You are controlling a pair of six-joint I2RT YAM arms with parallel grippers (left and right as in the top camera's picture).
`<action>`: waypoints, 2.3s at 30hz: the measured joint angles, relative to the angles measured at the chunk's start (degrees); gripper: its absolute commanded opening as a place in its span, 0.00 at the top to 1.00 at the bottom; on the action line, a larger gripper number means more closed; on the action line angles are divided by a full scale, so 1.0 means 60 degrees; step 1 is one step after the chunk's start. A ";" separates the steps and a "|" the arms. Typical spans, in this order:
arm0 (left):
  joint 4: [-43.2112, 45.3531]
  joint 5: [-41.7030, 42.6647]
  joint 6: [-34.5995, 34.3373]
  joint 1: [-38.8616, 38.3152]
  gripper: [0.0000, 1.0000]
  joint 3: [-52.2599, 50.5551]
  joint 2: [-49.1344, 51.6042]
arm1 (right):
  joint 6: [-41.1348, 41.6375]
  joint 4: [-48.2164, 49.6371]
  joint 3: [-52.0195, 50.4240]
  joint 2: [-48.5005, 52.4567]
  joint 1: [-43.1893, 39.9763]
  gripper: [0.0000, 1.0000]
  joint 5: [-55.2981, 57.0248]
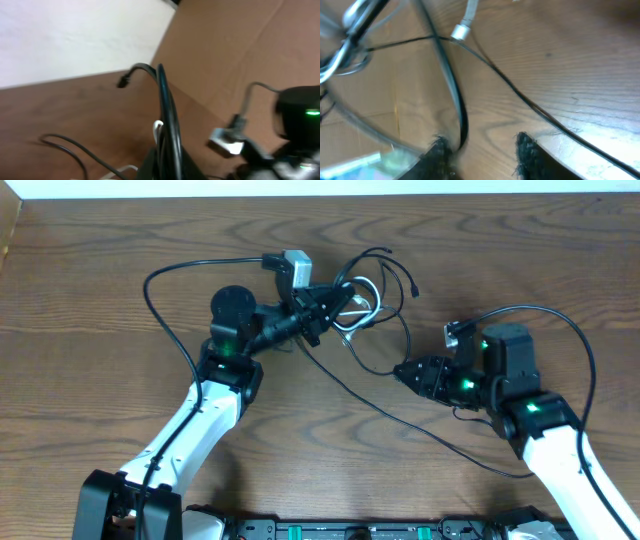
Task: Untangle cables
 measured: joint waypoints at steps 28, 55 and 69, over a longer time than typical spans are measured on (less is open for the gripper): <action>0.0339 0.0539 -0.4608 0.0069 0.92 -0.0004 -0.0007 | -0.1610 -0.2204 0.0007 -0.2728 -0.0200 0.43 0.2663; -0.2998 -0.2138 -0.6339 -0.1676 0.16 0.0004 -0.0007 | -0.2091 -0.2208 0.0022 -0.2699 -0.0197 0.47 0.1348; -0.7428 -0.1934 -0.0375 -0.2178 0.01 0.0040 -0.0007 | -0.1934 -0.2222 0.0022 -0.2011 -0.0197 0.50 0.1126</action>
